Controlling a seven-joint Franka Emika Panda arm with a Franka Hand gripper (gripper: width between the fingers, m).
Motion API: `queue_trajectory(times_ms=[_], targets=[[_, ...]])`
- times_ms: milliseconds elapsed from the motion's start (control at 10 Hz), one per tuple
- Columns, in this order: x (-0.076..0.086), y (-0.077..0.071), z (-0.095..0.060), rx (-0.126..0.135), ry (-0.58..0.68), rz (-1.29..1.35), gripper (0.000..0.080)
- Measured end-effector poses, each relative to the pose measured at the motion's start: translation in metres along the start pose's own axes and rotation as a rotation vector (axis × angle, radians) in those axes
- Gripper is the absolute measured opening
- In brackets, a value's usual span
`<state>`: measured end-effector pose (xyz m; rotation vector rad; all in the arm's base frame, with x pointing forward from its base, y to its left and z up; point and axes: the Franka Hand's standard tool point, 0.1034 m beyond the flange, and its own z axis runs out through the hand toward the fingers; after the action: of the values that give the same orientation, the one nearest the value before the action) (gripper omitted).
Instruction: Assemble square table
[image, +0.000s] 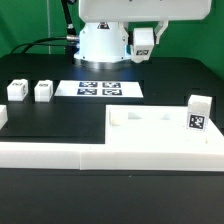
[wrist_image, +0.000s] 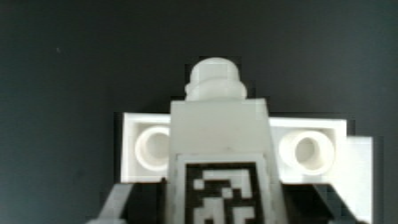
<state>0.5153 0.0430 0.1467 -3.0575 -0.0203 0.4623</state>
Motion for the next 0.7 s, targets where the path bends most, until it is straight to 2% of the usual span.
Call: queue_trajectory(times_ms=[200, 400, 500, 600, 700], targets=[[0.001, 0.001, 0.001, -0.001, 0.128, 0.000, 0.0288], [0.011, 0.005, -0.001, -0.003, 0.282, -0.007, 0.0288], [0.031, 0.014, -0.011, 0.073, 0.320, -0.029, 0.0288], [0.059, 0.026, -0.025, 0.101, 0.384, 0.000, 0.0288], [0.079, 0.034, -0.038, 0.098, 0.464, 0.013, 0.0288]])
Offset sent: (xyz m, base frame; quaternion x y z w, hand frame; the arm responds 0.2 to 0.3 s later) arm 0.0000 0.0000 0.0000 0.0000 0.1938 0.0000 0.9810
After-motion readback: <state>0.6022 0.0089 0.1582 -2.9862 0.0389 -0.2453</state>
